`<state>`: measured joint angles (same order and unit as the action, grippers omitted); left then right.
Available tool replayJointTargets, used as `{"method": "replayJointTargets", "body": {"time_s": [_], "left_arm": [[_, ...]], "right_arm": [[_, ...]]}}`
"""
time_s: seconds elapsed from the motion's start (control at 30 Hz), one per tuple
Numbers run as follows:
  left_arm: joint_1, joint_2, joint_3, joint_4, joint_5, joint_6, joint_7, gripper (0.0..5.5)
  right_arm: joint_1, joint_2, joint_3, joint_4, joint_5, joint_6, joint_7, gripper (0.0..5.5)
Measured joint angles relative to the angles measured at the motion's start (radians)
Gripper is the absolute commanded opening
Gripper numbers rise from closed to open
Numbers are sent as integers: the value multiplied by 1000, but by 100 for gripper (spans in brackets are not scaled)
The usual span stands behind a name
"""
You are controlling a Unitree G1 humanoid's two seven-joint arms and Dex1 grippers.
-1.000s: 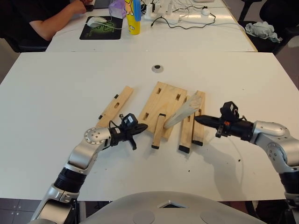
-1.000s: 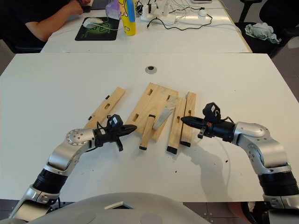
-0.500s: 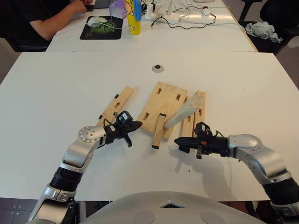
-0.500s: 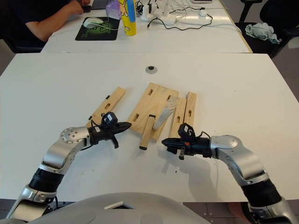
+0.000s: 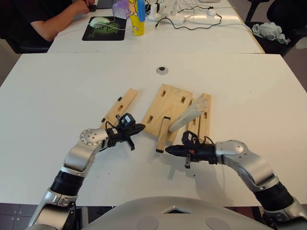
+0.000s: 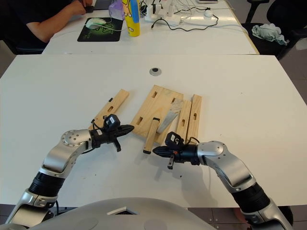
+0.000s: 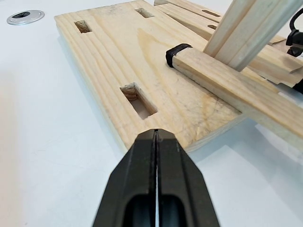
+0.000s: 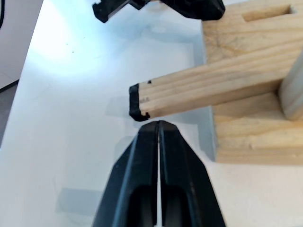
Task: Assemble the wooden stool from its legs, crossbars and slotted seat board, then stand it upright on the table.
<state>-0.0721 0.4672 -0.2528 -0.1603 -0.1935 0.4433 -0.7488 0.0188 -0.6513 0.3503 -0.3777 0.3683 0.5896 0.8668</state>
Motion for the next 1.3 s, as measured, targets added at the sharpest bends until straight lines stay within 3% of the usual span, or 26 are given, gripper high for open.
{"method": "replayJointTargets", "body": {"time_s": [0.3, 0.7, 1.0, 1.3], "left_arm": [[-3, -12, 0, 7, 0, -1, 7, 0], [5, -28, 0, 4, 0, -1, 30, 0], [23, -46, 13, 1, -18, 13, 42, 0], [-15, -163, 205, -52, -358, 243, 57, 118]], "right_arm": [[-27, -7, 18, 55, -113, -49, -23, 4], [-110, -10, -59, 159, -224, -120, -69, 4], [-127, 12, -112, 165, -175, -128, -58, 4], [-129, -5, -186, 203, -154, -117, -32, 0]]}}
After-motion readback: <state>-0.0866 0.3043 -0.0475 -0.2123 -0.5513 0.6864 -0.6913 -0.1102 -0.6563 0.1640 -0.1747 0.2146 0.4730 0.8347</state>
